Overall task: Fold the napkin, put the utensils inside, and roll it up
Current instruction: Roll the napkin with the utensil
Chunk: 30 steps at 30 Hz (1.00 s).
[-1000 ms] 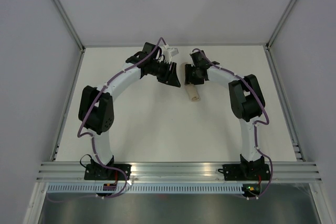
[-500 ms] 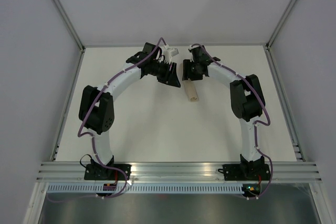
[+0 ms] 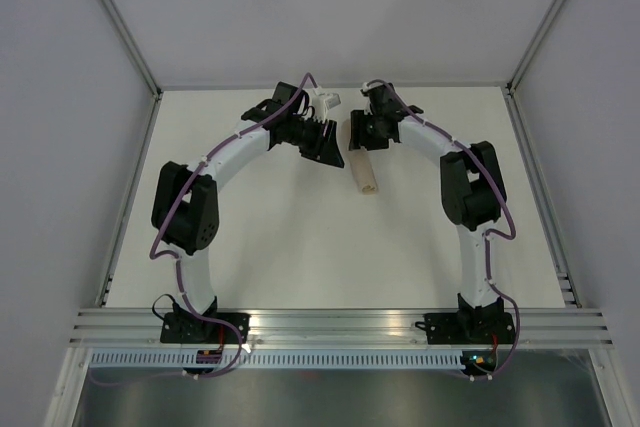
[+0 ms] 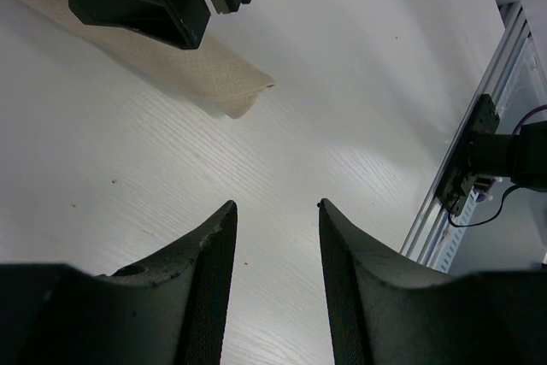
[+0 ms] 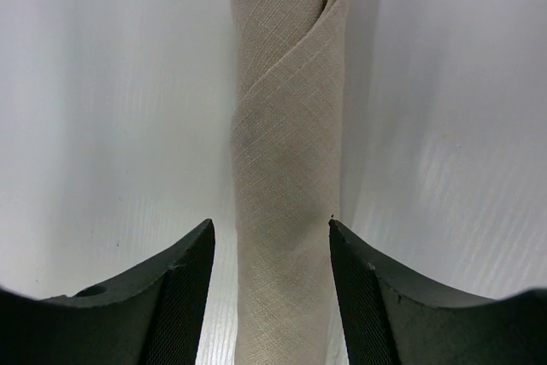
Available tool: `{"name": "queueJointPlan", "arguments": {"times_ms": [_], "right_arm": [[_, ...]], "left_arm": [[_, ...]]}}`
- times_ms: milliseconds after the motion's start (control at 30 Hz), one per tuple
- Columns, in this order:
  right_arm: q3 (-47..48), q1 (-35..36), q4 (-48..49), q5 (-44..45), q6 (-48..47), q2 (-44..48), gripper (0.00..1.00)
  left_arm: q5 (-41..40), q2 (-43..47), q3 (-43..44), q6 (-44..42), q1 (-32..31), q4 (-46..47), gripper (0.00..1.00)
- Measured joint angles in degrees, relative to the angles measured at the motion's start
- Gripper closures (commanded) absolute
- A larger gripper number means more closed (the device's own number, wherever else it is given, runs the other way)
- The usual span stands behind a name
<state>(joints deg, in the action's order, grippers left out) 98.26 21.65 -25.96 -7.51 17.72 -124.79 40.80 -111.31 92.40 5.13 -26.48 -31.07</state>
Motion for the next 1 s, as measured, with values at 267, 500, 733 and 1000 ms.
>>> {"name": "queueJointPlan", "arguments": {"times_ms": [267, 500, 733, 1000], "right_arm": [[1.64, -2.51, -0.63, -1.73, -1.11, 0.37, 0.38], [-4.17, -8.22, -0.68, -4.98, -4.46, 10.38, 0.34], [-19.39, -15.47, 1.55, -5.97, -9.31, 36.11, 0.27], [-31.01, -16.00, 3.10, -5.53, -14.14, 58.80, 0.17]], "left_arm": [[0.11, 0.00, -0.13, 0.00, 0.00, 0.42, 0.52], [-2.86, 6.69, -10.12, 1.36, 0.15, 4.66, 0.51], [-10.54, 25.33, -23.58, 5.20, 1.14, 10.84, 0.49], [-18.12, 41.27, -38.69, 9.22, 1.29, 18.23, 0.47]]}}
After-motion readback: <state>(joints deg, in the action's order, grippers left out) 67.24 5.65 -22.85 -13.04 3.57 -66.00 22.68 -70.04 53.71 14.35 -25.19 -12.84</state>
